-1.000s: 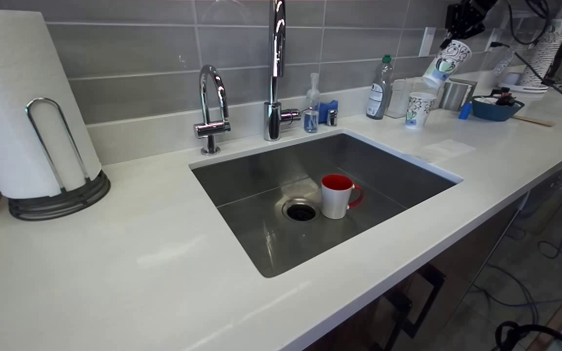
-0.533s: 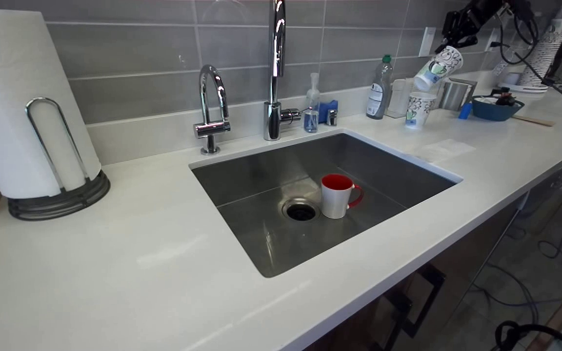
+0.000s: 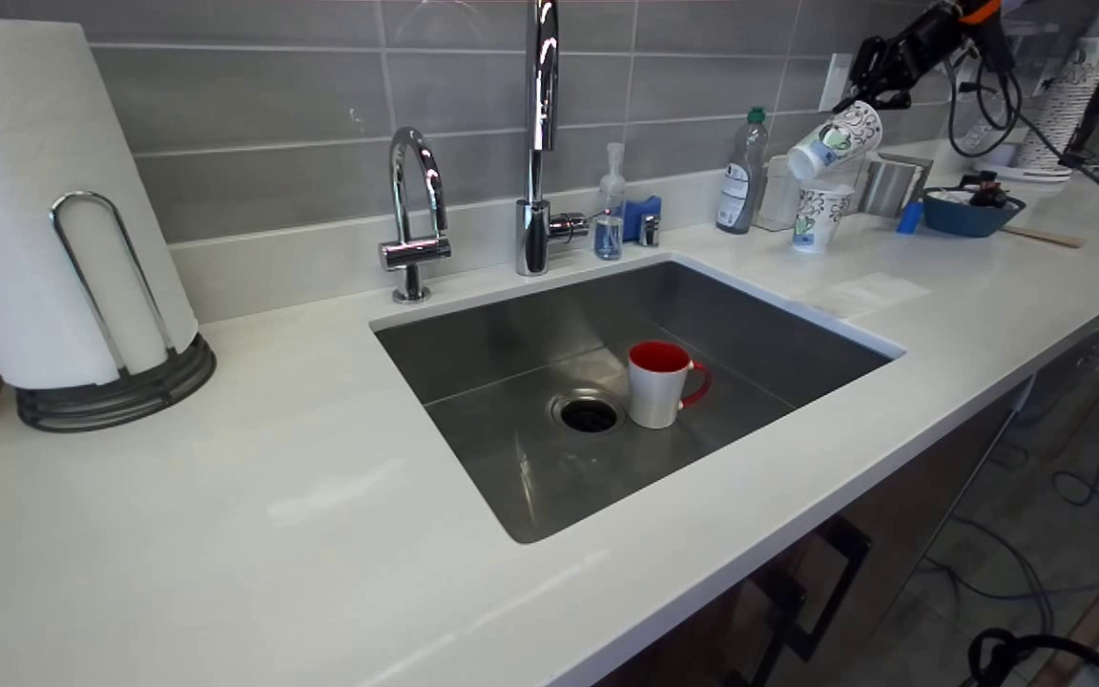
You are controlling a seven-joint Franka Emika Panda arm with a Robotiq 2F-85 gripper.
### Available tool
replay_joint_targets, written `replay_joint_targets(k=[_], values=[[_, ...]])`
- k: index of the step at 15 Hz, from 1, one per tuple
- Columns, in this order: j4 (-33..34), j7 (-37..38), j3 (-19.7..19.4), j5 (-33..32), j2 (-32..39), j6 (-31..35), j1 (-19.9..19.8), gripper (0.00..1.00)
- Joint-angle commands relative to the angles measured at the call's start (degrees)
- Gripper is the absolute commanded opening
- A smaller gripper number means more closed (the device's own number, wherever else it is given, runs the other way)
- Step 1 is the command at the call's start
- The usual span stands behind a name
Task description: Pour the contents in the cup to the right into the cup to the left
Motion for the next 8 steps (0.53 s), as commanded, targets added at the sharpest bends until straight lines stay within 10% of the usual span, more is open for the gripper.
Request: replay_joint_targets(k=[1, 8], values=[[5.39, 1.13, 1.58, 5.17, 4.44, -4.51, -2.57, 0.01], [9.04, 3.36, 2.92, 12.27, 8.9, -10.72, -5.61, 0.01]])
